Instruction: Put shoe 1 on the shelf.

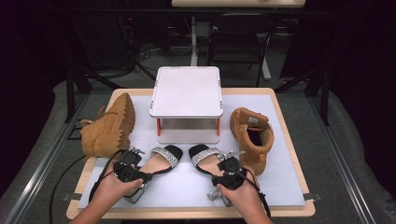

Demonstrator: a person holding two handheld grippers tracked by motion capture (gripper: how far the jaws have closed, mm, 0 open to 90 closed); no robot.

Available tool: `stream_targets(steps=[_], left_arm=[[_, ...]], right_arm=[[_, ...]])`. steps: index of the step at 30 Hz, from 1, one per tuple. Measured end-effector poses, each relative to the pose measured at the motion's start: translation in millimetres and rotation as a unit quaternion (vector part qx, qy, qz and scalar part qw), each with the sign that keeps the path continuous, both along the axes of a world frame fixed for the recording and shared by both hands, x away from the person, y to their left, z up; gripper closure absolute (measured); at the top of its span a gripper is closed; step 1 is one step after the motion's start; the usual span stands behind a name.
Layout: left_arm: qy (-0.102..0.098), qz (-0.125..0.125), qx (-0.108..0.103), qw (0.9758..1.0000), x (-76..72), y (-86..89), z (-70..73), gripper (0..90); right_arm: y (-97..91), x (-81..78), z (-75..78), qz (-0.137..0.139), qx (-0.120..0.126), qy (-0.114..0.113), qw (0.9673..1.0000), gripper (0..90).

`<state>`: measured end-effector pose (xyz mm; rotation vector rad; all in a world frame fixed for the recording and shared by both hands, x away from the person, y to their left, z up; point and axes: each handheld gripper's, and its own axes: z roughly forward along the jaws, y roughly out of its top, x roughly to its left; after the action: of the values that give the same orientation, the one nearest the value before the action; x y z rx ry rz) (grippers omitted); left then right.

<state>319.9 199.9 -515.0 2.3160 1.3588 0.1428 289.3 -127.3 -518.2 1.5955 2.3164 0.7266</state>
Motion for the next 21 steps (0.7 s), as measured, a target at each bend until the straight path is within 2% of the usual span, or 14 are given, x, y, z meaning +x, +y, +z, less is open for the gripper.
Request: stream_targets(steps=[3,10,13,21], left_arm=[[-0.005,0.013,-0.010,0.9999,1.5,2.5,5.5,43.0],[-0.020,0.033,-0.009,0.9992,7.0,-0.7,15.3,43.1],[-0.025,0.043,-0.010,0.9987,14.1,-5.5,17.3,43.1],[-0.034,0.066,-0.003,0.9972,31.7,-18.5,17.9,43.2]], right_arm=[[0.0,0.8,5.7,-0.009,0.009,0.000,0.9999,42.1],[1.3,8.4,12.5,-0.024,0.017,0.001,0.9996,42.1],[4.2,15.3,14.8,-0.038,0.019,0.000,0.9991,42.1],[16.0,28.5,15.2,-0.052,0.006,-0.009,0.9986,42.1]])
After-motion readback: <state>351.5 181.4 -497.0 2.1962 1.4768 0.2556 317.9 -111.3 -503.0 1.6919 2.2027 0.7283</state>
